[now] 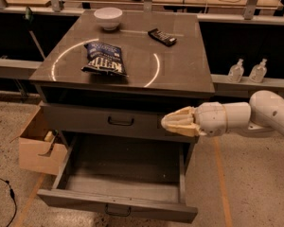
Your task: Place blue chip bag into middle drawer
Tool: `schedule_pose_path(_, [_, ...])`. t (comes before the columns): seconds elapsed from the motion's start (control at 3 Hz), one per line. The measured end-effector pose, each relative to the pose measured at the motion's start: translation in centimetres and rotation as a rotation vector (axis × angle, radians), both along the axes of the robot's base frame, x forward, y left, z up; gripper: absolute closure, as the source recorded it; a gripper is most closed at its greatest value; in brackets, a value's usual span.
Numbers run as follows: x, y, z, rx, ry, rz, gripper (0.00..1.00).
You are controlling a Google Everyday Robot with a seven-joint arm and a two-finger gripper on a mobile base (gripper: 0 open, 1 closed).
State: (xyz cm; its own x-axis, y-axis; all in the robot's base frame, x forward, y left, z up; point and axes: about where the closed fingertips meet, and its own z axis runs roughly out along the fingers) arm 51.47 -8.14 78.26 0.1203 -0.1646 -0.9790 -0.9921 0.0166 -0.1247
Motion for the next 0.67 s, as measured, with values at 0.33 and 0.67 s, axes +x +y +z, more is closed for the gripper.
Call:
schedule_pose_path(0.33, [1.1, -0.5, 3.2, -0.031, -0.009, -0.066, 1.00])
schedule_pose_path(0.67, [3.1, -0.5, 6.1, -0.105, -0.027, -0.134, 1.00])
